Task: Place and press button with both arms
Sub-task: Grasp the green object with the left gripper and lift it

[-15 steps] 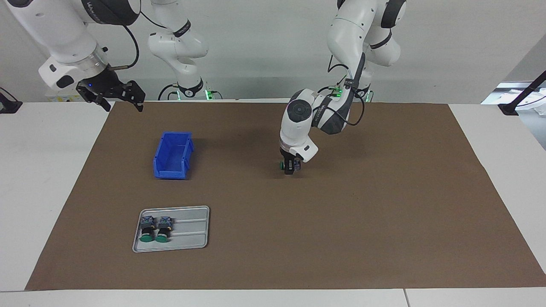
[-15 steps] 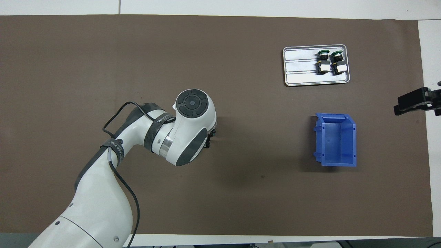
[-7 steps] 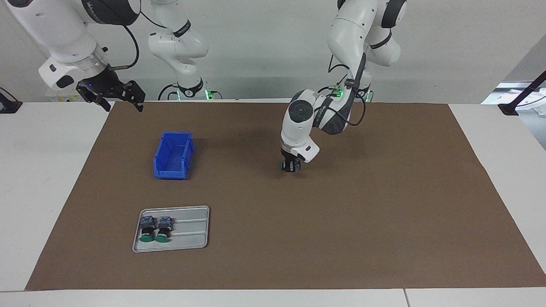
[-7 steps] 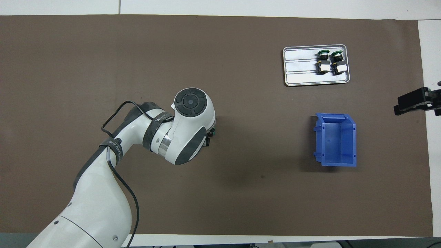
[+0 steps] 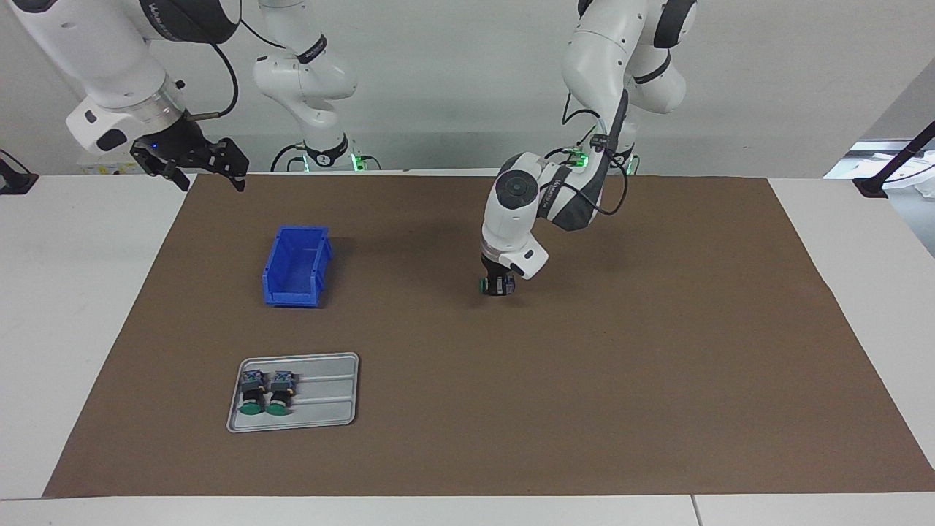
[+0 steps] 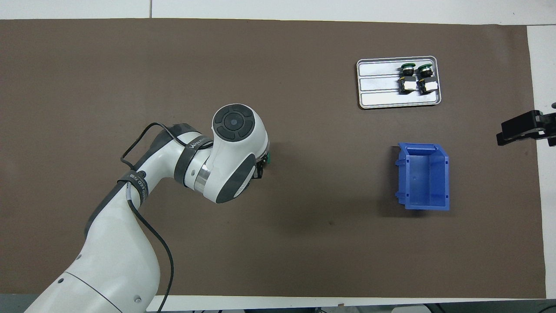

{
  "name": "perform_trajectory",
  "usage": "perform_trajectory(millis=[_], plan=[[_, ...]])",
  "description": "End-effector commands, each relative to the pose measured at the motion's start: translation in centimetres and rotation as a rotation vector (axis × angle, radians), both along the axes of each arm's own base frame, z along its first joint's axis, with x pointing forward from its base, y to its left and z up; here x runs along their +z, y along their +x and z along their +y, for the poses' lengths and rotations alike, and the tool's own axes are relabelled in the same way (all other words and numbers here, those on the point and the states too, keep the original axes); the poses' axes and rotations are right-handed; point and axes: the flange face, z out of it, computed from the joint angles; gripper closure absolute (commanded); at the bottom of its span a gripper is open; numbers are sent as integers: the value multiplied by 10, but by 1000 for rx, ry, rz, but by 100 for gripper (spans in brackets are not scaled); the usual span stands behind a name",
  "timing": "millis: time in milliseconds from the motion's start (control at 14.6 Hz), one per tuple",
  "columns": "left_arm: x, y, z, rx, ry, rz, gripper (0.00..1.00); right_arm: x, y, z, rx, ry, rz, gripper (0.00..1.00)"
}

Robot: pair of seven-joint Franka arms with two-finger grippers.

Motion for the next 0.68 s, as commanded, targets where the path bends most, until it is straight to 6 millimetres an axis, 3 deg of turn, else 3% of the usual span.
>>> perform_trajectory(millis=[0,137,478,615], plan=[[16,-1,10,7,-37,8,75,1,-7,-1,16,5,-9,2],[14,-1,13,31,-83,52,76,1,-7,-2,14,5,-9,2],[24,-1,15,-156,-238,87,82,1,-7,0,17,5,-9,2],[27,1,25,-262,-328,114,82,1,-7,0,17,5,-9,2]])
